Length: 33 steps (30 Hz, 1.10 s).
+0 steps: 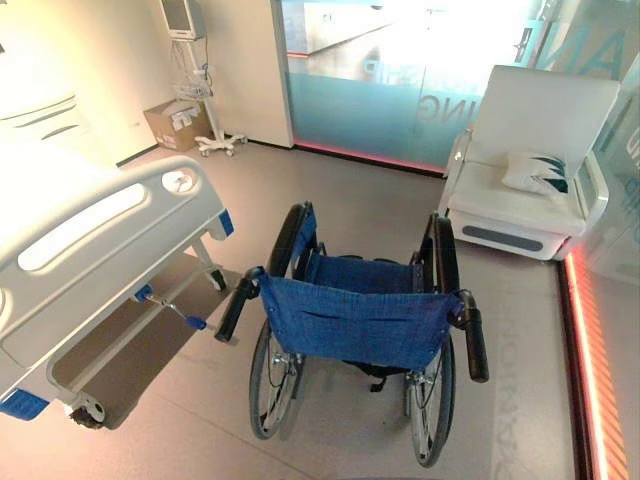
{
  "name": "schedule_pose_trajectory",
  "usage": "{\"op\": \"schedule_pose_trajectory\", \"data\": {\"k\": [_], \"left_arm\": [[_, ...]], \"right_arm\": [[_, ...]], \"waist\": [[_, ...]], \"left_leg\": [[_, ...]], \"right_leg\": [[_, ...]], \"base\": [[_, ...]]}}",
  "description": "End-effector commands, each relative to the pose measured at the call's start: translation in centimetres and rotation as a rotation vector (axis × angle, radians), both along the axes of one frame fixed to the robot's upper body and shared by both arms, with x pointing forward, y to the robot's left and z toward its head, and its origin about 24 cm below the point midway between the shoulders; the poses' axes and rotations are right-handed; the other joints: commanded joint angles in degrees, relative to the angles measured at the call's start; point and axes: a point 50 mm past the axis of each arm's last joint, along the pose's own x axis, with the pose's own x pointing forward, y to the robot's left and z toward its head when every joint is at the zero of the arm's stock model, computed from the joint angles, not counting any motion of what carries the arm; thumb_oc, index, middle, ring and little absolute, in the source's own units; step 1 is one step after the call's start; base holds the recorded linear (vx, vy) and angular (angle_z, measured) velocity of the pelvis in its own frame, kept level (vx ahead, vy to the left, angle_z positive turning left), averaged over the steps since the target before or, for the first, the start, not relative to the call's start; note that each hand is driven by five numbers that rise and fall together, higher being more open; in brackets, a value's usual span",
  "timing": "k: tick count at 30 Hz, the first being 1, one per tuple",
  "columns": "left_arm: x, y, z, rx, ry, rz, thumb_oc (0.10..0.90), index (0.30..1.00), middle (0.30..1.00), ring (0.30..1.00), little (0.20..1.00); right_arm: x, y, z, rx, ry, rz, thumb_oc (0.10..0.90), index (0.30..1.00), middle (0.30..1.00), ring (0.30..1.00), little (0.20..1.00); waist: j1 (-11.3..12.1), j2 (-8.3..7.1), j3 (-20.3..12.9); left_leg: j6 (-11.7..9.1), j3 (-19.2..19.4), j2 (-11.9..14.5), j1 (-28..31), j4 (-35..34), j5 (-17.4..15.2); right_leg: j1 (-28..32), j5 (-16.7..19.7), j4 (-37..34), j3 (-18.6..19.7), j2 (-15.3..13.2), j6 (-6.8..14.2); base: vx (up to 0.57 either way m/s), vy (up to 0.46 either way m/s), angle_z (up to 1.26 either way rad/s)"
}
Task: Push the wheelchair next to the bed
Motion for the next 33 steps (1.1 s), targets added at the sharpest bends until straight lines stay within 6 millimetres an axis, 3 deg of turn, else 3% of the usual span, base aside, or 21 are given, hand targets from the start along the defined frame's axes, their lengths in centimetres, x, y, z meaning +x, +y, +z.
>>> {"op": "schedule_pose_trajectory", "data": {"k": [1, 8, 16, 20, 21, 24, 25, 27, 29, 30, 32, 33], "left_arm": [[1.8, -0.4, 0.0, 0.012, -0.037, 0.007, 0.8, 0.9, 0.9, 0.9, 0.9], [2.8, 1.0, 0.5, 0.058, -0.115, 0.1, 0.8, 0.9, 0.9, 0.9, 0.9], [6.6, 6.5, 3.5, 0.193, -0.366, 0.25, 0.8, 0.9, 0.9, 0.9, 0.9], [9.4, 10.7, 7.4, 0.375, -0.548, 0.229, 0.8, 0.9, 0.9, 0.9, 0.9], [10.3, 12.1, 9.1, 0.417, -0.613, 0.252, 0.8, 0.9, 0.9, 0.9, 0.9], [10.8, 14.1, 11.4, 0.462, -0.72, 0.304, 0.8, 0.9, 0.9, 0.9, 0.9], [11.2, 14.8, 12.6, 0.479, -0.776, 0.326, 0.8, 0.9, 0.9, 0.9, 0.9], [11.5, 15.2, 13.5, 0.478, -0.83, 0.348, 0.8, 0.9, 0.9, 0.9, 0.9], [13.1, 16.0, 15.8, 0.452, -0.968, 0.386, 0.8, 0.9, 0.9, 0.9, 0.9], [13.4, 16.0, 16.1, 0.45, -0.98, 0.385, 0.8, 0.9, 0.9, 0.9, 0.9], [15.3, 16.0, 18.6, 0.478, -1.048, 0.321, 0.8, 0.9, 0.9, 0.9, 0.9], [15.3, 16.0, 18.6, 0.479, -1.047, 0.321, 0.8, 0.9, 0.9, 0.9, 0.9]], "right_arm": [[2.4, 2.0, -0.1, 0.105, -0.085, -0.016, 0.8, 0.9, 0.9, 0.9, 0.9], [3.2, 0.9, 0.2, 0.084, -0.129, -0.035, 0.8, 0.9, 0.9, 0.9, 0.9], [7.4, -4.3, 3.1, -0.087, -0.403, -0.238, 0.8, 0.9, 0.9, 0.9, 0.9], [10.1, -7.2, 6.3, -0.228, -0.586, -0.295, 0.8, 0.9, 0.9, 0.9, 0.9], [11.1, -8.4, 8.0, -0.269, -0.656, -0.314, 0.8, 0.9, 0.9, 0.9, 0.9], [12.5, -10.3, 11.0, -0.337, -0.782, -0.332, 0.8, 0.9, 0.9, 0.9, 0.9], [13.4, -10.9, 12.8, -0.367, -0.858, -0.328, 0.8, 0.9, 0.9, 0.9, 0.9], [14.1, -11.3, 14.2, -0.393, -0.916, -0.321, 0.8, 0.9, 0.9, 0.9, 0.9], [15.9, -12.2, 18.0, -0.438, -1.071, -0.298, 0.8, 0.9, 0.9, 0.9, 0.9], [16.2, -12.2, 18.3, -0.44, -1.087, -0.295, 0.8, 0.9, 0.9, 0.9, 0.9], [17.9, -11.7, 21.4, -0.468, -1.203, -0.242, 0.8, 0.9, 0.9, 0.9, 0.9], [17.9, -11.6, 21.4, -0.468, -1.203, -0.242, 0.8, 0.9, 0.9, 0.9, 0.9]], "waist": [[1.8, 1.11, 2.2], [1.8, 1.22, 2.6], [1.7, 1.32, 2.4], [1.4, 1.31, 2.6], [1.3, 1.23, 2.8], [1.1, 1.03, 2.8], [1.0, 0.94, 2.8], [0.9, 0.87, 2.8], [0.8, 0.78, 2.5], [0.8, 0.78, 2.5], [0.7, 0.88, 2.4], [0.7, 0.87, 2.4]], "left_leg": [[1.0, 0.4, -1.2, 1.1, 0.6, -4.0], [0.8, 0.5, -1.2, 0.9, 0.6, -3.7], [1.1, 0.5, -1.1, 0.5, 0.6, -3.6], [0.9, 0.6, -0.9, 0.2, 0.6, -3.4], [0.9, 0.6, -0.9, 0.2, 0.6, -3.4], [0.8, 0.6, -0.9, 0.3, 0.6, -3.5], [0.7, 0.5, -0.8, 0.4, 0.6, -3.5], [0.7, 0.4, -0.8, 0.4, 0.6, -3.5], [0.5, 0.3, -0.7, 0.5, 0.6, -3.7], [0.5, 0.3, -0.7, 0.5, 0.6, -3.7], [0.4, 0.2, -0.5, 0.5, 0.6, -3.7], [0.4, 0.2, -0.5, 0.5, 0.6, -3.7]], "right_leg": [[-3.4, 5.3, 0.3, -1.7, -0.8, -1.6], [-3.5, 5.5, 0.3, -1.6, -0.9, -1.4], [-3.8, 5.5, 0.3, -1.6, -0.8, -1.2], [-4.1, 5.8, 0.3, -1.5, -0.9, -1.1], [-4.1, 5.8, 0.3, -1.5, -1.0, -1.1], [-3.9, 5.7, 0.3, -1.6, -1.0, -1.1], [-3.8, 5.5, 0.3, -1.6, -1.0, -1.2], [-3.7, 5.4, 0.3, -1.5, -1.0, -1.2], [-3.6, 5.0, 0.3, -1.6, -1.0, -1.3], [-3.6, 5.0, 0.3, -1.6, -1.0, -1.3], [-3.5, 4.8, 0.3, -1.5, -1.0, -1.3], [-3.5, 4.8, 0.3, -1.4, -1.0, -1.3]], "base": [[0.0, 0.0, 0.0], [0.0, 0.0, 0.0], [0.0, 0.0, 0.0], [0.0, 0.0, 0.0], [0.0, 0.0, 0.0], [0.0, 0.0, 0.0], [0.0, 0.0, 0.0], [0.0, 0.0, 0.0], [0.04, 0.01, 0.0], [0.04, 0.013, 0.0], [0.02, 0.008, 0.0], [0.0, 0.0, 0.0]]}}
